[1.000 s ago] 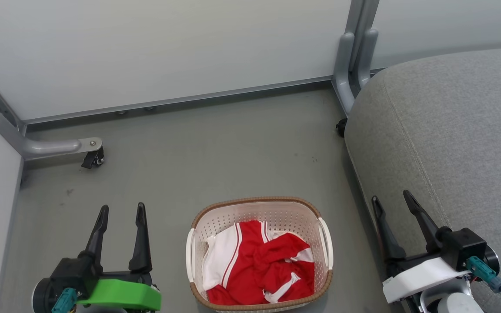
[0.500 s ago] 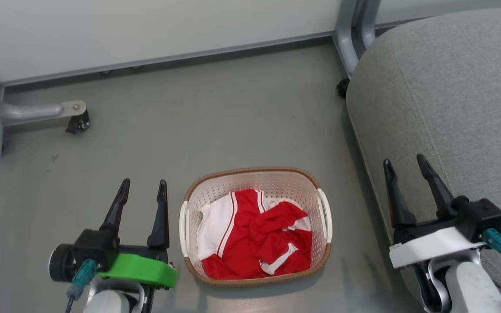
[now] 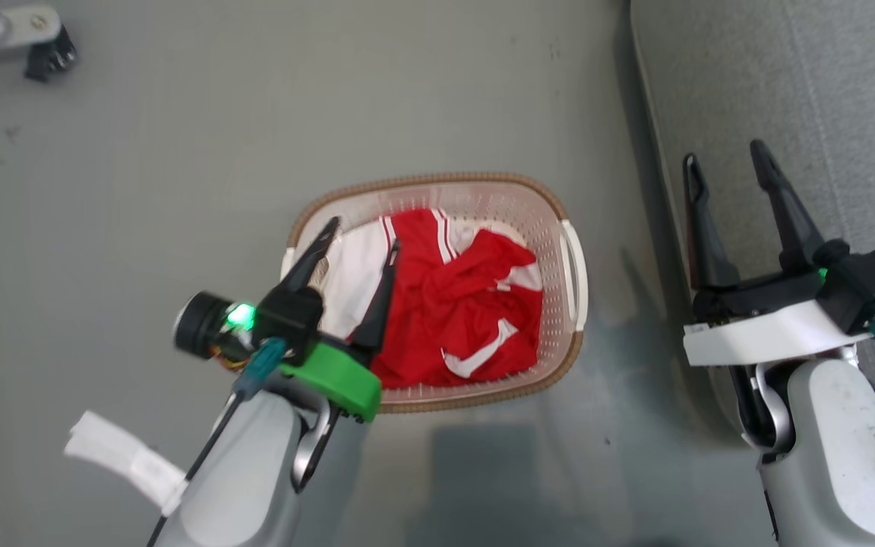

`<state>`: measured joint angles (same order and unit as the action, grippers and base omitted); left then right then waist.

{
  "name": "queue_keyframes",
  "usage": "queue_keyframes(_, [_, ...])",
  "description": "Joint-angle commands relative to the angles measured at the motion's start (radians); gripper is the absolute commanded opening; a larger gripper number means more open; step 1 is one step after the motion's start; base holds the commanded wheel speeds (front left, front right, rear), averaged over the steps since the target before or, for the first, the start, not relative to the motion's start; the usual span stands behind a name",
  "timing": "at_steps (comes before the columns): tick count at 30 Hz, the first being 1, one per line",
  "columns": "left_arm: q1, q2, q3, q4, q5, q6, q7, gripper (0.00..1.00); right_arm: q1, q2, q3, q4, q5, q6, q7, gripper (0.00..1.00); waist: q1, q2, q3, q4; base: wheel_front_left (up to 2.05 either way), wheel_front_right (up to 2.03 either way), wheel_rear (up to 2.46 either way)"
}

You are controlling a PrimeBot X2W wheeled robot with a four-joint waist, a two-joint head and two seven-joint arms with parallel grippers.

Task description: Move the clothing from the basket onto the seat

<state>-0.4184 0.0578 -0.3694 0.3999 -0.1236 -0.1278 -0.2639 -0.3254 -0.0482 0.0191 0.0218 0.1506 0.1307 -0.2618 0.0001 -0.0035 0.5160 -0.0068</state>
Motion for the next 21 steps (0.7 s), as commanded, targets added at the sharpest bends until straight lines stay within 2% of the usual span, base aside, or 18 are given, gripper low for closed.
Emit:
queue_keyframes(1, [-0.052,0.018,-0.028,0.029,-0.005,-0.003,-0.001,1.00,-0.027,-0.004,-0.005,-0.009,-0.006,0.000,-0.005,1.00,-0.0001,0.0035,0.169,-0.012,0.00,0.00,0.00])
queue_keyframes(11, [-0.326,0.082,-0.296,0.310,0.054,-0.003,-0.001,1.00,-0.118,-0.004,-0.001,-0.061,-0.007,0.000,-0.005,1.00,-0.0001,0.0035,0.342,-0.041,0.00,0.00,0.00])
queue_keyframes(13, [-0.385,0.100,-0.346,0.371,0.099,-0.002,-0.001,1.00,-0.130,-0.004,-0.005,-0.074,-0.003,0.000,-0.005,1.00,-0.0001,0.0035,0.374,-0.047,0.00,0.00,0.00])
queue_keyframes(14, [-0.419,0.109,-0.376,0.409,0.143,0.012,-0.001,1.00,-0.133,-0.003,-0.006,-0.078,-0.004,0.000,-0.005,1.00,-0.0001,0.0035,0.389,-0.048,0.00,0.00,0.00])
queue_keyframes(17, [-0.481,0.088,-0.418,0.492,0.189,0.033,-0.001,1.00,-0.145,-0.003,0.005,-0.088,-0.023,0.000,-0.005,1.00,-0.0001,0.0035,0.423,-0.054,0.00,0.00,0.00])
queue_keyframes(21, [-0.542,0.077,-0.460,0.583,0.225,0.027,-0.001,1.00,-0.156,-0.003,0.012,-0.096,-0.019,0.000,-0.005,1.00,-0.0001,0.0035,0.462,-0.067,0.00,0.00,0.00])
